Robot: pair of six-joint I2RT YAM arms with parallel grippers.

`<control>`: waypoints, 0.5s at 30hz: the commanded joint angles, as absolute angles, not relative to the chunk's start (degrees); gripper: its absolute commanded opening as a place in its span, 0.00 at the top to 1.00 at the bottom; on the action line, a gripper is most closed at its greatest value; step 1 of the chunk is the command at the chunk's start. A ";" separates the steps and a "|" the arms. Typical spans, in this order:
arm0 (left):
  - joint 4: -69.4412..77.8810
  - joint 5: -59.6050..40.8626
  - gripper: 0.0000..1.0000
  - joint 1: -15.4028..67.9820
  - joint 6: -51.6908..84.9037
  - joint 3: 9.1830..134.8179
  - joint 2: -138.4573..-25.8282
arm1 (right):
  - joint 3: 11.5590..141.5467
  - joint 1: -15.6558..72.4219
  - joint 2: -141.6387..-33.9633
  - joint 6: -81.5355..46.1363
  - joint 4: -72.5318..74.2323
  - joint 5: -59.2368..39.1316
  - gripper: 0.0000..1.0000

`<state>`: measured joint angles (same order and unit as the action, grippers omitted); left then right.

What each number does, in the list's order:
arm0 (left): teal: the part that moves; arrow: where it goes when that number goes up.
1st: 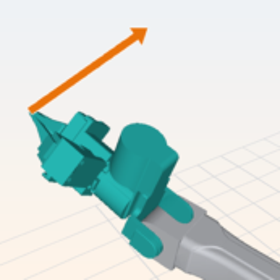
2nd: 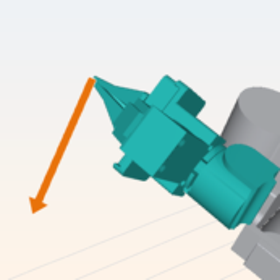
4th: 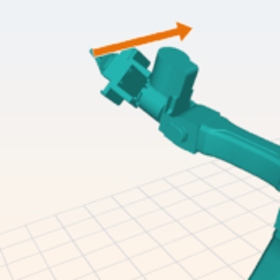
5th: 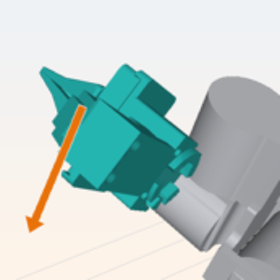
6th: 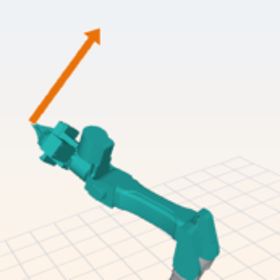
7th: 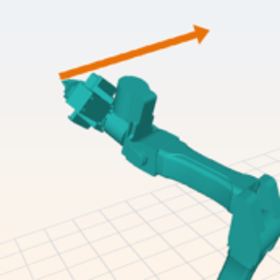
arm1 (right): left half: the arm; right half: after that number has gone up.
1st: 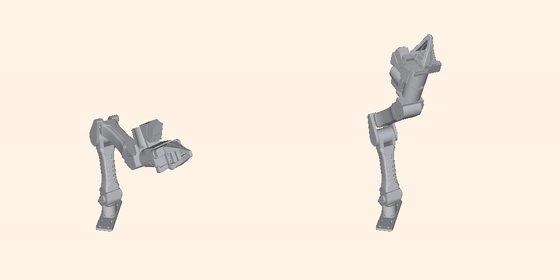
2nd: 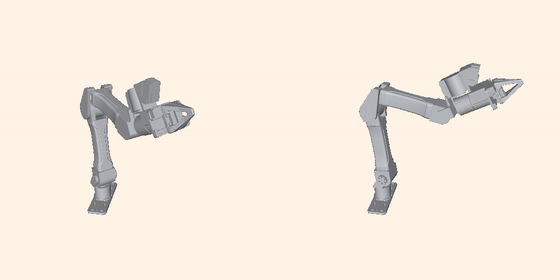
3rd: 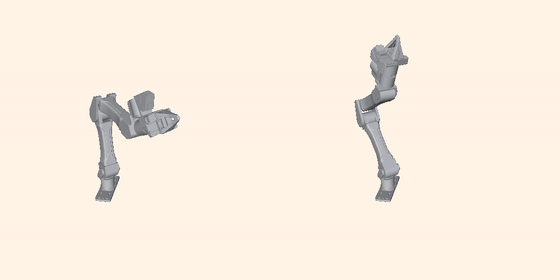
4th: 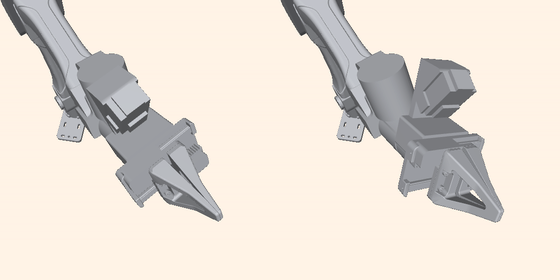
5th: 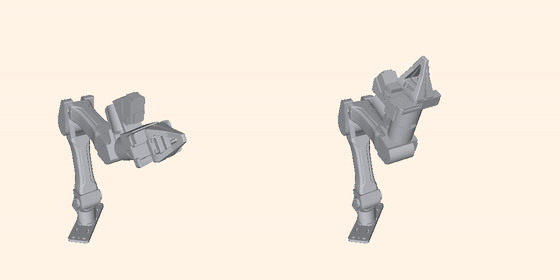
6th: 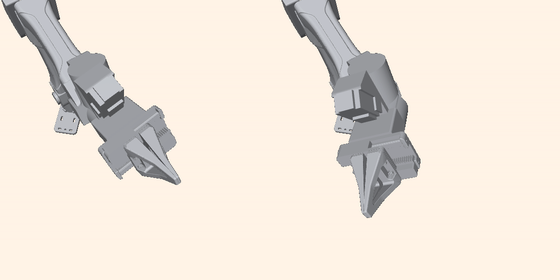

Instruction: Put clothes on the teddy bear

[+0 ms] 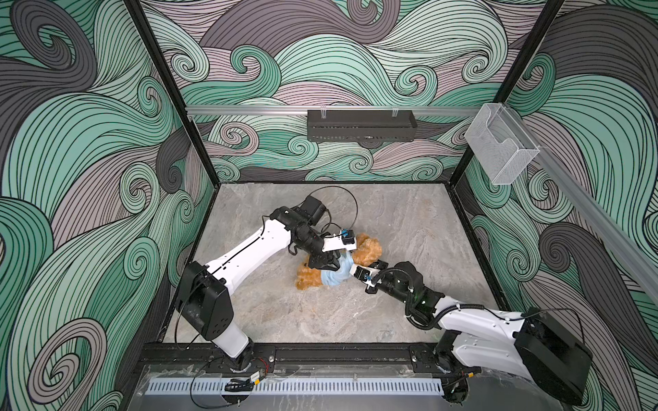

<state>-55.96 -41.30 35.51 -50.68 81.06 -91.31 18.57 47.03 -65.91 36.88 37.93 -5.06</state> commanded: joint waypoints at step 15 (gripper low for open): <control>-53.52 -48.72 0.59 34.54 -48.72 79.32 -89.26 | 22.12 46.78 -67.88 34.49 41.84 -5.88 0.83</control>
<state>-54.06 -44.86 34.22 -48.86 79.75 -89.47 19.59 46.98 -67.90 36.34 38.37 -5.10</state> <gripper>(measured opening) 0.411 0.170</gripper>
